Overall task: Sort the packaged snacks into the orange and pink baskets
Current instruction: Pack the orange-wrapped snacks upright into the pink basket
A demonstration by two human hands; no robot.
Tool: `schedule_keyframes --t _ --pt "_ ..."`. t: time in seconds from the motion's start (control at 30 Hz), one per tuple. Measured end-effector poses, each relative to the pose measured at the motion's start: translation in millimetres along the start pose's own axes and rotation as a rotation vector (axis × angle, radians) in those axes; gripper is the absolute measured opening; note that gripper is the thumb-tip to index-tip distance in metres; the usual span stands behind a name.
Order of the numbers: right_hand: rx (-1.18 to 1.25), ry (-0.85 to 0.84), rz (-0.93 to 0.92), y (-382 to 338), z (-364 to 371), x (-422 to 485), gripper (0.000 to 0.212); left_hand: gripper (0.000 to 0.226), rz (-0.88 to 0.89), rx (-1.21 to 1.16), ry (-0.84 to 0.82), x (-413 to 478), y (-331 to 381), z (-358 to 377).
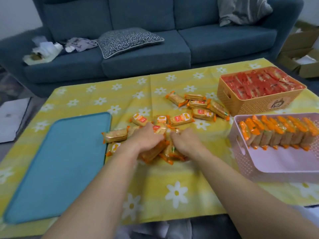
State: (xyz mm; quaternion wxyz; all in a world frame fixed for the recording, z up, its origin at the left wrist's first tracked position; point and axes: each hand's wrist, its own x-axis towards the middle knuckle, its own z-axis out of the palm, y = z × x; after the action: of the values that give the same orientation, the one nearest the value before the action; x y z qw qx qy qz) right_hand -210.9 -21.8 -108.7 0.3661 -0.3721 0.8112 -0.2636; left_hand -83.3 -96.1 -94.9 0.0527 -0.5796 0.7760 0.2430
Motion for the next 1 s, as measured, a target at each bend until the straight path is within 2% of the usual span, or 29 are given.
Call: schedule_keyframes --t 0.1,0.17,0.23,0.3,0.37,0.57,0.67,0.77,0.87,0.97,1.0 --pt "0.088 -0.022 0.004 0.4 14.9 9.2 0.079 0.071 0.015 0.107 -0.112 -5.3 -7.3 -4.6" --pt "0.098 -0.03 0.026 10.9 23.7 24.0 0.08 0.075 0.011 0.099 -0.11 -8.5 -7.6 -4.4" --pt "0.086 -0.045 0.067 2.2 18.3 11.2 0.059 0.076 -0.006 0.116 -0.088 -11.6 -8.1 -3.5" --pt "0.087 -0.051 0.074 -0.5 14.2 6.2 0.02 0.076 -0.024 0.136 -0.055 -12.6 -9.2 -0.5" --pt "0.094 -0.08 0.077 -0.4 13.1 6.0 0.021 0.076 -0.042 0.107 -0.016 -13.7 -10.1 2.3" --pt "0.202 -0.061 0.073 0.8 1.0 2.5 0.016 0.074 -0.125 -0.23 0.086 -14.1 -14.7 1.2" --pt "0.281 -0.112 0.094 4.7 -4.9 -4.0 0.018 0.061 -0.158 -0.287 0.015 -21.8 -13.6 7.3" --pt "0.394 -0.178 0.147 9.3 4.0 -12.3 0.011 0.041 -0.197 -0.459 -0.077 -29.7 -9.9 15.4" --pt "0.551 -0.208 0.17 11.3 14.4 -18.5 0.009 0.03 -0.218 -0.62 -0.093 -32.6 -7.6 17.4" --pt "0.754 -0.263 0.176 3.5 8.1 -27.6 0.008 0.022 -0.177 -0.696 -0.016 -34.5 -4.2 12.3" --pt "0.798 -0.259 0.153 1.5 1.1 -29.9 0.01 0.026 -0.146 -0.713 0.028 -35.6 2.0 9.3"
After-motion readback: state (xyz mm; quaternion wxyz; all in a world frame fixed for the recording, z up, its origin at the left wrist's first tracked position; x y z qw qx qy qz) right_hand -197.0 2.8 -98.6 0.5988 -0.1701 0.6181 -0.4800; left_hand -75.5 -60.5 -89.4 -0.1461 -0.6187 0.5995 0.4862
